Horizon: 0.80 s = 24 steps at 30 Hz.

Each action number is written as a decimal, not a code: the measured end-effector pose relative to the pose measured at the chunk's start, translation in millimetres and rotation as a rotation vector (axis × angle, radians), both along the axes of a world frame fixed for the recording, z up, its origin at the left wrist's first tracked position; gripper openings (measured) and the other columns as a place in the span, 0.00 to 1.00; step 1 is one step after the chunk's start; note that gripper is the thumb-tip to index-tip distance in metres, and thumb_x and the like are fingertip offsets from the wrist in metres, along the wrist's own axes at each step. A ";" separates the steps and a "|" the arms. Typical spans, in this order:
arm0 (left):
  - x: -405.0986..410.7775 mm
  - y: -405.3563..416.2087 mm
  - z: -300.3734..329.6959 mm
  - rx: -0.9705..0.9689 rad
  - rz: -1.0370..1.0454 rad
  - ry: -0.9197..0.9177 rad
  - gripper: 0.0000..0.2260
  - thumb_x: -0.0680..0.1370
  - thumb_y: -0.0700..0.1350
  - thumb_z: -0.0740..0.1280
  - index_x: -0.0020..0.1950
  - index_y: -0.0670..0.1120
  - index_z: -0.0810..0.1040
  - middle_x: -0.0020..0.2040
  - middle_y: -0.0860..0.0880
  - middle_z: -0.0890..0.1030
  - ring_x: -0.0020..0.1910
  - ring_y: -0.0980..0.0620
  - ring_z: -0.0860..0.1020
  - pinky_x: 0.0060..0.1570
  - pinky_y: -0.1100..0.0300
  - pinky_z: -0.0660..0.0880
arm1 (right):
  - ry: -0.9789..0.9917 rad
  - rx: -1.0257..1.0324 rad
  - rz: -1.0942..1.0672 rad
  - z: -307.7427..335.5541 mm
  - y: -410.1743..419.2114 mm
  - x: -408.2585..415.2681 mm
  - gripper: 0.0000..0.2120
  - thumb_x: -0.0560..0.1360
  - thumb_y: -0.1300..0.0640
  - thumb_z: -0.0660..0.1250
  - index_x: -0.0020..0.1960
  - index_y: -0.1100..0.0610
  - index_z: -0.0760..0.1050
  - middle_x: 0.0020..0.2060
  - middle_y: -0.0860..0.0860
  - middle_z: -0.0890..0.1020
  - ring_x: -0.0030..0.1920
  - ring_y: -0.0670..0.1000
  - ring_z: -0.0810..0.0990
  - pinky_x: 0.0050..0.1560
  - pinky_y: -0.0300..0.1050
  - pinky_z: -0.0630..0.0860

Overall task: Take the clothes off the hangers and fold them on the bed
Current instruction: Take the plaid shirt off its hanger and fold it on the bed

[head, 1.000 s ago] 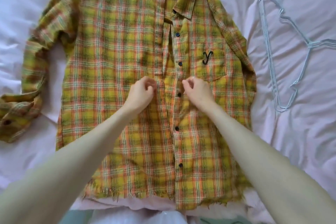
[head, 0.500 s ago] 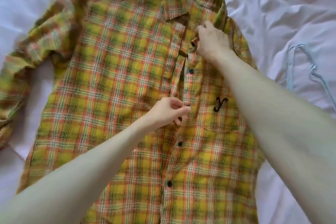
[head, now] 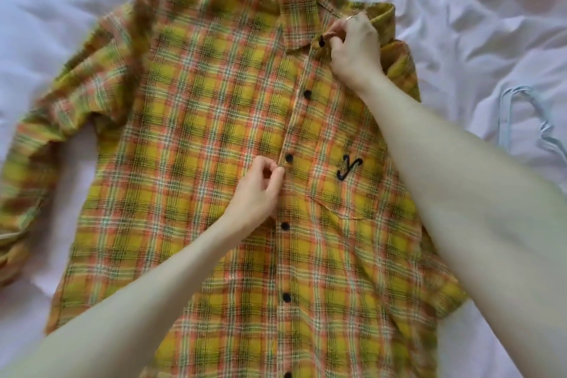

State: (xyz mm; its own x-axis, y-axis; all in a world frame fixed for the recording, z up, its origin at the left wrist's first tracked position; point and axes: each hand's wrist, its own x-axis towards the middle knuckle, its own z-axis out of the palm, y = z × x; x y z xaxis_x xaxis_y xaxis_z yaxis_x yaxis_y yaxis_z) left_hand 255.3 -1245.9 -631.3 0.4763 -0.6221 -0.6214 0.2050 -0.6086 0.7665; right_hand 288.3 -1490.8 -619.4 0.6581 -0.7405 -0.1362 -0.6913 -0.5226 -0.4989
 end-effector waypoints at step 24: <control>-109.1 103.6 19.8 0.258 -0.222 0.157 0.08 0.80 0.49 0.60 0.53 0.45 0.70 0.44 0.48 0.77 0.38 0.53 0.79 0.37 0.60 0.81 | 0.166 0.088 0.070 -10.7 253.6 -259.2 0.22 0.80 0.57 0.58 0.73 0.55 0.63 0.75 0.52 0.57 0.76 0.51 0.54 0.75 0.52 0.44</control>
State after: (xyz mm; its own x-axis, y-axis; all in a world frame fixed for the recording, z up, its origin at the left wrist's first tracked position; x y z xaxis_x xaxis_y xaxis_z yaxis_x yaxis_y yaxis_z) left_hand 146.2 -1142.3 -611.5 0.2340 -0.5131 -0.8258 0.1490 -0.8204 0.5520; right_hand 29.1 -1237.3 -630.0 0.6709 -0.6742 -0.3089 -0.7312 -0.5319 -0.4271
